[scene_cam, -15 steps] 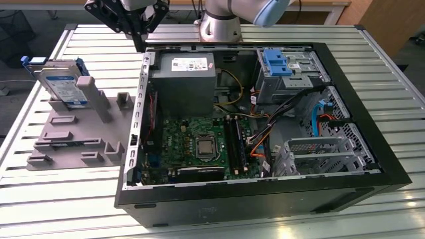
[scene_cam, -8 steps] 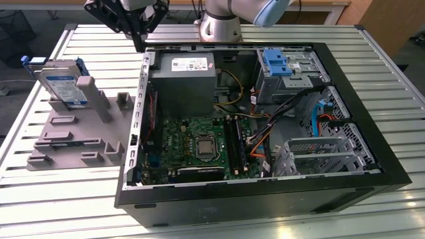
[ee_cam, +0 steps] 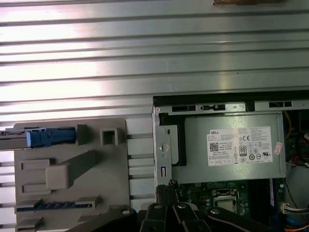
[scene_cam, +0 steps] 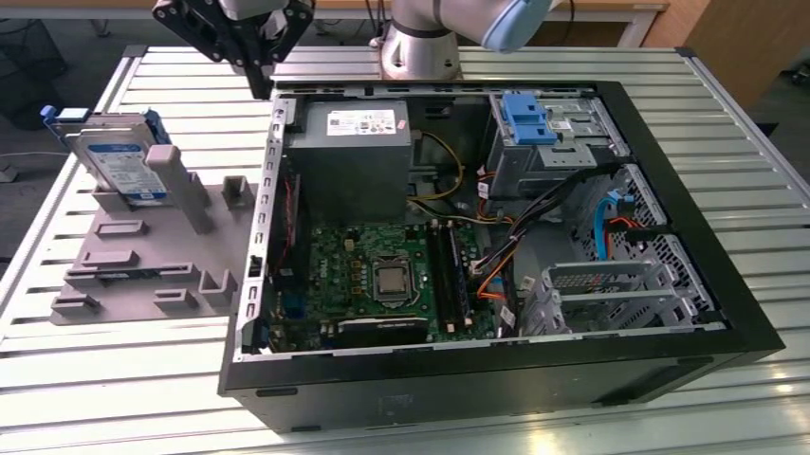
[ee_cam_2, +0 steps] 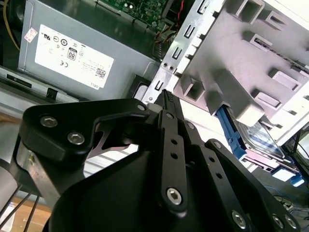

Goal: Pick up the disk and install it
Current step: 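Reach for the disk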

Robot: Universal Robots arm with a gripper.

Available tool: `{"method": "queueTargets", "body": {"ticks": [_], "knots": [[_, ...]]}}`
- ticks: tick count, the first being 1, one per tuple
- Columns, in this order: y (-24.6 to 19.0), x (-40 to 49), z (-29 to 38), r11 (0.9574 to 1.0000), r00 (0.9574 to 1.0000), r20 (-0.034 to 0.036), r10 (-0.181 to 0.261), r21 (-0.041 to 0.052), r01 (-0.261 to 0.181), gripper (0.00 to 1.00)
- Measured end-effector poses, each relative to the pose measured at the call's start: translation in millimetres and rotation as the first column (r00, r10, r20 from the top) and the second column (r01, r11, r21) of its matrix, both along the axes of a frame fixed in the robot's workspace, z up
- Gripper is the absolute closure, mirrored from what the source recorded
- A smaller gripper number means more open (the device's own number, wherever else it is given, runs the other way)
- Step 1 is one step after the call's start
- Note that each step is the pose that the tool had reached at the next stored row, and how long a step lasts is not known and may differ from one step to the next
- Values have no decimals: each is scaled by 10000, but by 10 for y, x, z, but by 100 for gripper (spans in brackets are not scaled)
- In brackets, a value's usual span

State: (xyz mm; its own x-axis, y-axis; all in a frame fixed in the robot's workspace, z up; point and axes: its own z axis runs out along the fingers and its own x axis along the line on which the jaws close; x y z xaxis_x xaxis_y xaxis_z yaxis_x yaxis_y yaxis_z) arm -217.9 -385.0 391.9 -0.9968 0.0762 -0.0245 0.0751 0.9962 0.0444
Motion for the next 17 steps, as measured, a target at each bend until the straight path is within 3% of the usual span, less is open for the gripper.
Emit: {"method": "queueTargets", "body": {"ticks": [17], "knots": [[47,-209,-5,10000,10000,0,1,0,-1,89]]}}
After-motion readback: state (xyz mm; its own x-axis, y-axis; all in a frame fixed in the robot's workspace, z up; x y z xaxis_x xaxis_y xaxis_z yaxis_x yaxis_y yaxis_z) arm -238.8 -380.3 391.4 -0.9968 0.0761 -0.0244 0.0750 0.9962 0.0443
